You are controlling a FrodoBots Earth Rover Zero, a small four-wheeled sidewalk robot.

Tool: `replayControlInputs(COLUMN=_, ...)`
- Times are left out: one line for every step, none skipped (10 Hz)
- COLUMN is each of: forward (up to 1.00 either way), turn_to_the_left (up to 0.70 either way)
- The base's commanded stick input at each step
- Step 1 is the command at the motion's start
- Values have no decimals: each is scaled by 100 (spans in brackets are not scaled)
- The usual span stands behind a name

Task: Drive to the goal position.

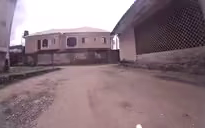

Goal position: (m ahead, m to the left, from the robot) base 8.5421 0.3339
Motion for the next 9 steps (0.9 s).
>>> replayControlInputs(forward=50, turn_to_the_left=7)
replayControlInputs(forward=50, turn_to_the_left=7)
replayControlInputs(forward=50, turn_to_the_left=7)
replayControlInputs(forward=50, turn_to_the_left=7)
replayControlInputs(forward=50, turn_to_the_left=7)
replayControlInputs(forward=50, turn_to_the_left=7)
replayControlInputs(forward=50, turn_to_the_left=7)
replayControlInputs(forward=50, turn_to_the_left=7)
replayControlInputs(forward=50, turn_to_the_left=7)
